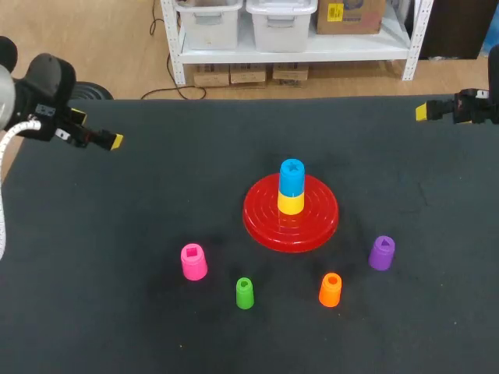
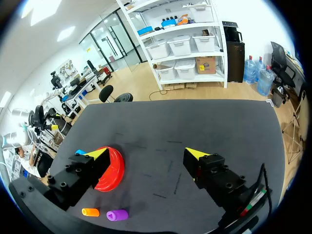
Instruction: Pick up and stack the cylinders on the red base in this order: pink,purple,orange,green
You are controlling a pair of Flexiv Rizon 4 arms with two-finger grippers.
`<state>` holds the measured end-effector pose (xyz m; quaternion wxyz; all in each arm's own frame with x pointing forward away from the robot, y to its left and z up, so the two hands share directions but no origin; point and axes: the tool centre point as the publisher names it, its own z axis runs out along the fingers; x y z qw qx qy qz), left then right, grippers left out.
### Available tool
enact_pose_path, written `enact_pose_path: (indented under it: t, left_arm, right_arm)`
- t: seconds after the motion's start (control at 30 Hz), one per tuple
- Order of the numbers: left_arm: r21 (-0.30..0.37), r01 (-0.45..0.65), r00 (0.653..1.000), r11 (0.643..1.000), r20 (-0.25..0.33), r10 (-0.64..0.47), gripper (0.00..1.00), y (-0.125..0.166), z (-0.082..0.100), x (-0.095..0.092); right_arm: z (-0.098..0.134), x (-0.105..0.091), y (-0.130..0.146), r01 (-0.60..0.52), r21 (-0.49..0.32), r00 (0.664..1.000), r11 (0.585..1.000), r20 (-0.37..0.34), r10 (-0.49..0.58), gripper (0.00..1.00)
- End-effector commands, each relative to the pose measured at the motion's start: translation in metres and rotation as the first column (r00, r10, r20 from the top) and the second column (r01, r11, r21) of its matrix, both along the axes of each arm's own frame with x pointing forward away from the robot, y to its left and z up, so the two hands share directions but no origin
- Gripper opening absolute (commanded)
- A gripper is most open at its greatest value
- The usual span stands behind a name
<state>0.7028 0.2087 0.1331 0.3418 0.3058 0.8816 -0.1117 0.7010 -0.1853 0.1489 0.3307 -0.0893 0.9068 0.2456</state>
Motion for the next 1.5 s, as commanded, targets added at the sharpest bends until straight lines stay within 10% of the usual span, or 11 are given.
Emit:
enact_pose_path:
  t: [0.03, 0.17, 0.3, 0.5, 0.97, 1.17, 1.27, 1.5]
  left_arm:
    - [0.008, -0.004, 1.000, 1.000, -0.005, 0.004, 1.00, -0.001, 0.001, 0.001]
    - [-0.061, 0.188, 0.982, 0.980, -0.027, -0.189, 1.00, -0.004, -0.003, -0.005]
    - [-0.191, 0.510, 0.852, 0.838, -0.019, -0.523, 1.00, 0.006, -0.009, -0.018]
    - [-0.272, 0.664, 0.725, 0.696, 0.007, -0.689, 1.00, 0.016, -0.019, -0.030]
    - [-0.230, 0.644, 0.754, 0.729, 0.035, -0.656, 1.00, 0.017, -0.020, -0.032]
    - [-0.139, 0.820, 0.567, 0.555, 0.062, -0.822, 1.00, 0.015, -0.039, -0.070]
    - [-0.087, 0.844, 0.536, 0.530, 0.069, -0.841, 1.00, 0.018, -0.045, -0.086]
    - [-0.066, 0.755, 0.655, 0.652, 0.073, -0.752, 1.00, 0.018, -0.053, -0.099]
  right_arm:
    - [0.000, 0.000, 0.000, 0.001, -0.002, 1.000, 1.000, 0.000, -0.001, 1.00]
    - [0.000, 0.000, 0.000, 0.001, -0.002, 1.000, 1.000, 0.000, -0.001, 1.00]
    - [0.000, 0.000, 0.000, 0.001, -0.002, 1.000, 1.000, 0.000, -0.001, 1.00]
    - [0.000, 0.000, 0.000, 0.001, -0.002, 1.000, 1.000, 0.000, -0.001, 1.00]
    - [0.000, 0.000, 0.000, 0.001, -0.002, 1.000, 1.000, 0.000, -0.001, 1.00]
    - [0.000, 0.000, 0.000, 0.001, -0.002, 1.000, 1.000, 0.000, -0.001, 1.00]
    - [0.000, 0.000, 0.000, 0.001, -0.002, 1.000, 1.000, 0.000, -0.001, 1.00]
    - [0.000, 0.000, 0.000, 0.001, -0.002, 1.000, 1.000, 0.000, -0.001, 1.00]
